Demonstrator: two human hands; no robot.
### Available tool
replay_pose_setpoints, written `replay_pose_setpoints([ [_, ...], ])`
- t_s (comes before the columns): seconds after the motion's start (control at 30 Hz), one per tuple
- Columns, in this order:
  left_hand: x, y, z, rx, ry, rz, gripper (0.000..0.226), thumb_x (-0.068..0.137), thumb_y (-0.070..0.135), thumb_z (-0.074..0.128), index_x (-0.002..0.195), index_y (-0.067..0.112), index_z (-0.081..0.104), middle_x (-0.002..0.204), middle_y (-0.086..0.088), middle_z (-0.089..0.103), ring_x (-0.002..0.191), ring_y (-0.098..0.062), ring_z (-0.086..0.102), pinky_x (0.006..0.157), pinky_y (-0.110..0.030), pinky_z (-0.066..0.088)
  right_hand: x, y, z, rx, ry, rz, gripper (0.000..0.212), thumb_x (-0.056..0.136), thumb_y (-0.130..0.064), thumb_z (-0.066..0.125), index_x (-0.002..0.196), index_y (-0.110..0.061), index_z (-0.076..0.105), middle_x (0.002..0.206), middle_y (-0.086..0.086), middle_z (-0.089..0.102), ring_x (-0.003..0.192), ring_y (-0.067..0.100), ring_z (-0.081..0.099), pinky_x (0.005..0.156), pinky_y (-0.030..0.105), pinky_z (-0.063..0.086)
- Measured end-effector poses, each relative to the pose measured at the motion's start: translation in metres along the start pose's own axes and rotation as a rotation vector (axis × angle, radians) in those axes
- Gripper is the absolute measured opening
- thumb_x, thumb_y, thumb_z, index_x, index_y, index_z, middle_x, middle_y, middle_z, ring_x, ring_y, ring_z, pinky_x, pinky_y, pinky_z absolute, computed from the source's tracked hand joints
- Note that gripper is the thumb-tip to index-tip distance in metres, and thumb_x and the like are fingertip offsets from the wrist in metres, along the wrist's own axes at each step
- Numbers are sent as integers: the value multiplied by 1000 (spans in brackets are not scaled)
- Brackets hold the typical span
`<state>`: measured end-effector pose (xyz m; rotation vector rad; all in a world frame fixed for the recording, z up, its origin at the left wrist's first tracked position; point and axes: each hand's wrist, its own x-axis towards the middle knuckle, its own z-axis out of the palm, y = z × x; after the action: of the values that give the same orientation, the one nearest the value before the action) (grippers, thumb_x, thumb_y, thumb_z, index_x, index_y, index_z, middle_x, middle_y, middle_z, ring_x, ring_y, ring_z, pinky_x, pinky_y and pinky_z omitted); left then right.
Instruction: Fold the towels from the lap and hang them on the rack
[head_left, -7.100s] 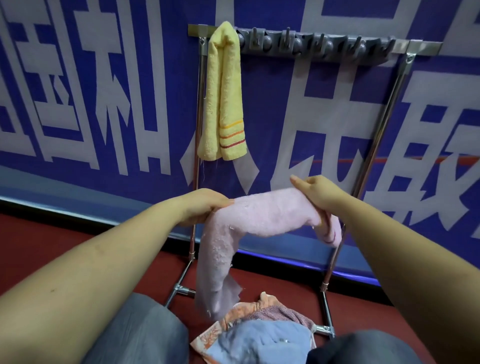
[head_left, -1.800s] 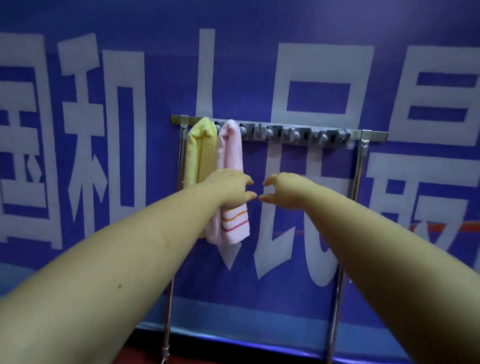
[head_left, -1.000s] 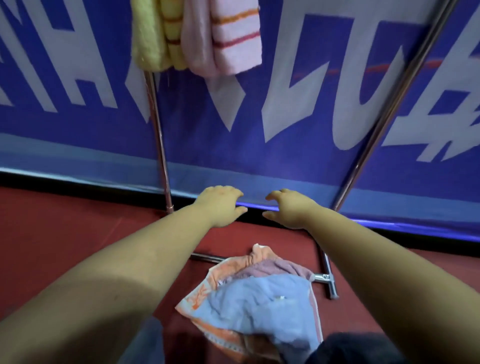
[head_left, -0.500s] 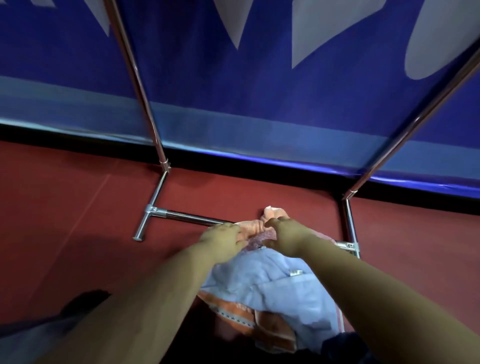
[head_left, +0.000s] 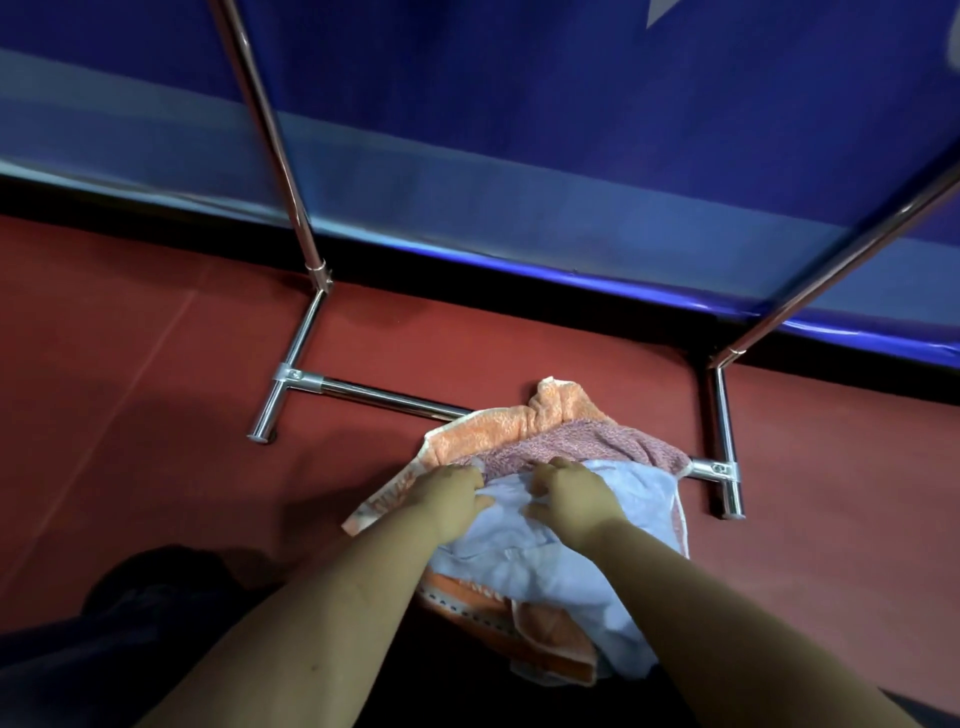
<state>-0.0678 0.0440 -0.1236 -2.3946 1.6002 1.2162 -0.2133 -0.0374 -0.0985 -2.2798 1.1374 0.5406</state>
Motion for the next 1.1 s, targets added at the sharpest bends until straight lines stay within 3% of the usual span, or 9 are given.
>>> replay_pose_setpoints([
  [0.03, -3, -1, -5, -4, -7, 9, 34, 95, 36, 44, 118, 11, 51, 120, -12, 61, 113, -30, 56, 88, -32, 41, -1, 2, -4, 70, -15, -8, 10, 85, -28, 65, 90, -21, 59, 103, 6, 60, 97, 25, 56, 77, 28, 42],
  [0.1, -13, 0, -18, -48, -23, -2, 35, 98, 36, 38, 122, 12, 48, 124, -13, 59, 112, -29, 54, 82, -28, 37, -6, 4, -16, 202, -47, 0, 29, 82, -29, 71, 69, -28, 45, 78, -1, 55, 80, 20, 51, 66, 25, 36],
  [0.27, -40, 23, -58, -180, 69, 22, 28, 100, 26, 36, 112, 5, 49, 117, -20, 59, 103, -31, 56, 75, -31, 36, -31, 0, -69, 412, 20, 8, 28, 81, -31, 72, 66, -21, 51, 54, -6, 51, 44, 3, 45, 47, 15, 34],
  [0.33, -55, 35, -77, -206, 137, 66, 23, 99, 29, 37, 102, 10, 49, 100, -17, 60, 95, -31, 56, 70, -30, 33, -50, -3, -91, 517, 76, -5, 28, 83, -30, 70, 66, -16, 53, 48, -1, 49, 33, 2, 41, 43, 13, 34],
  [0.53, -131, 65, -140, -120, 268, 209, 34, 87, 52, 52, 67, 25, 45, 65, 8, 51, 68, -16, 48, 60, -30, 34, -118, -15, -153, 625, 319, -39, 33, 85, -29, 68, 60, -19, 50, 56, -4, 44, 53, 9, 36, 49, 19, 33],
  [0.77, -225, 79, -196, 59, 300, 257, 28, 74, 46, 71, 71, 20, 61, 78, 0, 63, 74, -16, 56, 60, -25, 39, -186, -34, -205, 717, 607, -100, 27, 89, -34, 61, 76, -12, 52, 61, 0, 43, 49, 9, 35, 37, 10, 28],
  [0.93, -256, 74, -194, -473, 379, 261, 22, 85, 32, 63, 71, 16, 67, 65, 6, 65, 60, -7, 56, 62, -20, 43, -209, -37, -203, 788, 741, -72, 32, 90, -34, 59, 67, -15, 47, 62, -1, 47, 56, 12, 40, 51, 20, 36],
  [1.03, -253, 85, -181, -1016, 309, 214, 19, 88, 23, 61, 88, 5, 68, 86, -10, 70, 78, -20, 63, 76, -29, 48, -212, -45, -186, 781, 792, -75, 26, 90, -33, 59, 73, -15, 50, 67, -2, 53, 64, 15, 47, 63, 29, 38],
  [1.1, -254, 94, -175, -1219, 267, 175, 15, 92, 18, 55, 92, 6, 64, 87, -10, 67, 78, -20, 63, 72, -31, 51, -217, -61, -175, 783, 785, -144, 18, 88, -31, 62, 86, -15, 54, 79, -5, 58, 74, 13, 53, 70, 25, 40],
])
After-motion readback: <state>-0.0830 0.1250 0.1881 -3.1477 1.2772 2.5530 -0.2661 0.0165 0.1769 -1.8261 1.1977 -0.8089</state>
